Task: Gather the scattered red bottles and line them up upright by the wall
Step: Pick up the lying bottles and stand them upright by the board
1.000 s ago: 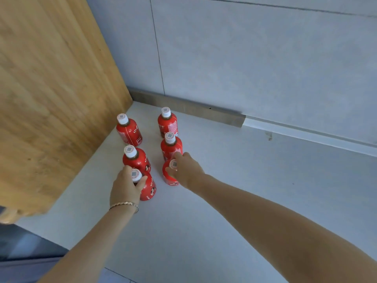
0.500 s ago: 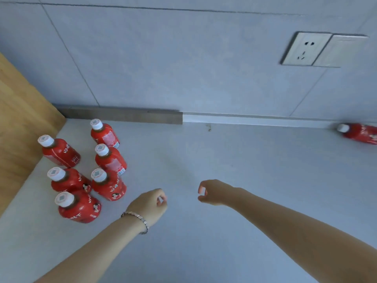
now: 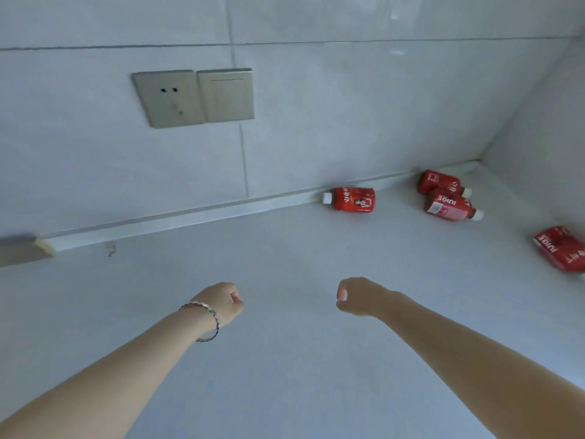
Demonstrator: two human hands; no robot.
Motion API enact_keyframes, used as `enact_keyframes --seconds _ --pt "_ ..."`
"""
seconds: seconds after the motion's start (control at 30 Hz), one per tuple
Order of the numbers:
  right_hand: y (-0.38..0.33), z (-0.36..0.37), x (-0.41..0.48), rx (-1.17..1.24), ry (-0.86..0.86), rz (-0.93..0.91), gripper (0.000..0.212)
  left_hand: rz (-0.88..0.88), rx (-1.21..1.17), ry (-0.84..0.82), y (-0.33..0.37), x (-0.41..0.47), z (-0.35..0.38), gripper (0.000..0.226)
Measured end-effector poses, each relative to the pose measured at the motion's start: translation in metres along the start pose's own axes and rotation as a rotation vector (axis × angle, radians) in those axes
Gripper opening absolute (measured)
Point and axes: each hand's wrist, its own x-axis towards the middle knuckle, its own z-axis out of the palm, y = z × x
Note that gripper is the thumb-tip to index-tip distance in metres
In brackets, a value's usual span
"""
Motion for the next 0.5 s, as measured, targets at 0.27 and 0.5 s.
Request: enact_keyframes --seconds 0.27,0.5 --pt "0.127 -0.076 0.047 -0.046 0.021 -0.009 0.03 -0.007 -0.046 0.006 0.14 0.061 0.015 0.015" --pt "0.182 -0.105 0.094 -0.001 0.086 0.014 0.025 0.088 -0.114 0.161 0.216 0.163 0.007 0.051"
